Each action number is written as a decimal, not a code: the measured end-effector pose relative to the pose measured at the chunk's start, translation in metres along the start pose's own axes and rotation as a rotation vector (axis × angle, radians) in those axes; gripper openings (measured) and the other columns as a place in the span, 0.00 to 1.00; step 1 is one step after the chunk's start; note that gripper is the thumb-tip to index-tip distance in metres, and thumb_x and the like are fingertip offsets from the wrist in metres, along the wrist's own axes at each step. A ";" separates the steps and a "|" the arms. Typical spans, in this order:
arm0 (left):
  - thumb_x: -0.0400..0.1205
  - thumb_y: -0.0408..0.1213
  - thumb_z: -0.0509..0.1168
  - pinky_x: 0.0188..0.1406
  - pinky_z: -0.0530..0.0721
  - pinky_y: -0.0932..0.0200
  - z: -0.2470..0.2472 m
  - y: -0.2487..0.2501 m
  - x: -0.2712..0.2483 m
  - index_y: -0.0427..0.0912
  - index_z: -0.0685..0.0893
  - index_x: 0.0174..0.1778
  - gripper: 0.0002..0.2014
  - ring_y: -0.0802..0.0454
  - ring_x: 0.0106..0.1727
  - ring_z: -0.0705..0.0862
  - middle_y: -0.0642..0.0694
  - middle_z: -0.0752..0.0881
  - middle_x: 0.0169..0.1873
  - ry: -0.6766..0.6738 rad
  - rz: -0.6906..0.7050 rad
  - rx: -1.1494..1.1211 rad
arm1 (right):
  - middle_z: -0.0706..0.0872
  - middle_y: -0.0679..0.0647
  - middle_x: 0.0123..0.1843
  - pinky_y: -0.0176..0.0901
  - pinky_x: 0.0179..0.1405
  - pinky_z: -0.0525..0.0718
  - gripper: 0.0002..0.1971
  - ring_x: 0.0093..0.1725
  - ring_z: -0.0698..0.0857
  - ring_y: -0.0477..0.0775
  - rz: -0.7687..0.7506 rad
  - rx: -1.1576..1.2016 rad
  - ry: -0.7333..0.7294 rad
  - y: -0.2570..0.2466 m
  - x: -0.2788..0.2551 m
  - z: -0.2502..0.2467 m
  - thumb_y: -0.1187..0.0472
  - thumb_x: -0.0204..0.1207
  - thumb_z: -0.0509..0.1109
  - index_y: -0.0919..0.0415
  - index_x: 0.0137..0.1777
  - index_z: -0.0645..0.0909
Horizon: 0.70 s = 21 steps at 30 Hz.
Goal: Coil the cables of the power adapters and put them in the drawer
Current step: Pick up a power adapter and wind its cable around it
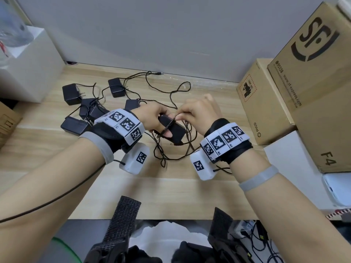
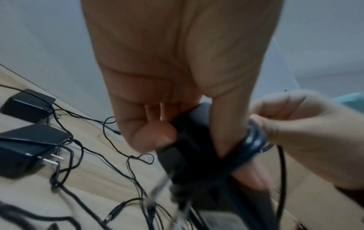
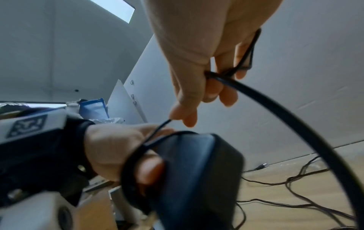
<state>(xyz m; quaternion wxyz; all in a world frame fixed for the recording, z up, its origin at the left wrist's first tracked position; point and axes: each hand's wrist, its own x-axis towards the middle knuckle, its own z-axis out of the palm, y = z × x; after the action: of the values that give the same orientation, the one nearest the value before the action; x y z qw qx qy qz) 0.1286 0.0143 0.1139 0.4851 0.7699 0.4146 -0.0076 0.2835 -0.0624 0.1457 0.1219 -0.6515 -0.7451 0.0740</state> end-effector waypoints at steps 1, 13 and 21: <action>0.65 0.33 0.80 0.29 0.79 0.65 -0.003 0.001 -0.002 0.49 0.80 0.46 0.19 0.54 0.34 0.80 0.50 0.83 0.36 -0.065 0.024 -0.032 | 0.88 0.46 0.48 0.41 0.51 0.56 0.10 0.54 0.81 0.50 -0.002 -0.010 0.014 0.003 0.000 0.001 0.49 0.77 0.66 0.48 0.50 0.87; 0.44 0.48 0.86 0.24 0.82 0.62 -0.006 0.001 -0.003 0.41 0.77 0.56 0.45 0.52 0.31 0.85 0.47 0.88 0.36 -0.135 0.275 -0.931 | 0.87 0.57 0.41 0.55 0.52 0.81 0.14 0.45 0.84 0.63 0.294 0.210 -0.220 0.010 -0.004 0.022 0.57 0.76 0.52 0.54 0.38 0.80; 0.77 0.34 0.68 0.21 0.76 0.68 0.008 0.008 0.006 0.41 0.80 0.47 0.05 0.54 0.30 0.79 0.48 0.85 0.30 0.034 0.182 -1.048 | 0.73 0.47 0.31 0.32 0.27 0.78 0.10 0.29 0.77 0.51 0.335 0.446 -0.308 -0.004 -0.007 0.037 0.61 0.82 0.57 0.61 0.51 0.80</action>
<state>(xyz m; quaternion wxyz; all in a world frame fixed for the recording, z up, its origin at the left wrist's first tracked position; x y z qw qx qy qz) 0.1406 0.0100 0.1132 0.7966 0.4571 0.3022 0.2554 0.2708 -0.0680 0.1109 0.1337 -0.7035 -0.6025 0.3525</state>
